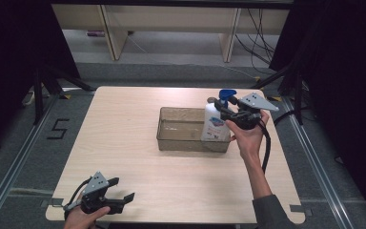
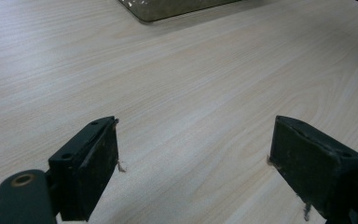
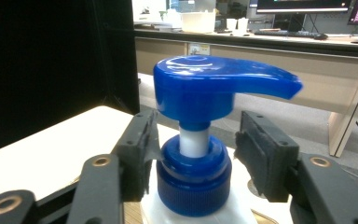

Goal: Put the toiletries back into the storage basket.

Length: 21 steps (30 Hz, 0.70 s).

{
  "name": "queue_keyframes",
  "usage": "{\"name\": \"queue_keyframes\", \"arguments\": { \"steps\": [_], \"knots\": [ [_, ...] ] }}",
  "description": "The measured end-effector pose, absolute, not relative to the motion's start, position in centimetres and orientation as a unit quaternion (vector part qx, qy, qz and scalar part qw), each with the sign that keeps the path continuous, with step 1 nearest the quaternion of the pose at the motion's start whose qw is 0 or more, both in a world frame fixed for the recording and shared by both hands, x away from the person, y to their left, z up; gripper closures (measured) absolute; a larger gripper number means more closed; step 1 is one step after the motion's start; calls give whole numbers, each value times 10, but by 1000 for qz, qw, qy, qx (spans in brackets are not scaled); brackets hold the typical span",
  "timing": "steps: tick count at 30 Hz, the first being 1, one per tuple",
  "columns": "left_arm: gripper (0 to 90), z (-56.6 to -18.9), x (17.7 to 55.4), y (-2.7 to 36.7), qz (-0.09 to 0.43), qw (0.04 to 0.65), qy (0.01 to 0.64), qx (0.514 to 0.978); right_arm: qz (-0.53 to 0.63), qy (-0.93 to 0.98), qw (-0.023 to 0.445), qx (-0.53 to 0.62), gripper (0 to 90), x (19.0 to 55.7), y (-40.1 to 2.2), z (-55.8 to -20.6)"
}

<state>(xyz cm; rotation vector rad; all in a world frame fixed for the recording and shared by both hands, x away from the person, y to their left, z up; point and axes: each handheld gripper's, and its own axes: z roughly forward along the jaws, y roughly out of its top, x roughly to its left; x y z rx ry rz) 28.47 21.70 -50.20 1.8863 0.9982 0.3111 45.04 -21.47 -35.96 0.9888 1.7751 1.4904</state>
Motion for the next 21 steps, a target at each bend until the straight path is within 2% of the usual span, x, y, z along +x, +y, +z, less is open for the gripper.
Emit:
{"name": "queue_keyframes", "arguments": {
  "steps": [7,13,21],
  "knots": [
    [147,-502,284,217,129,467,408,774,578,661,288,383,356,445,-217,-363],
    [147,-502,285,216,126,475,407,770,584,655,274,394,329,439,-220,-368],
    [148,-501,284,218,129,469,401,776,582,652,279,399,311,437,-225,-369]
  ]
}}
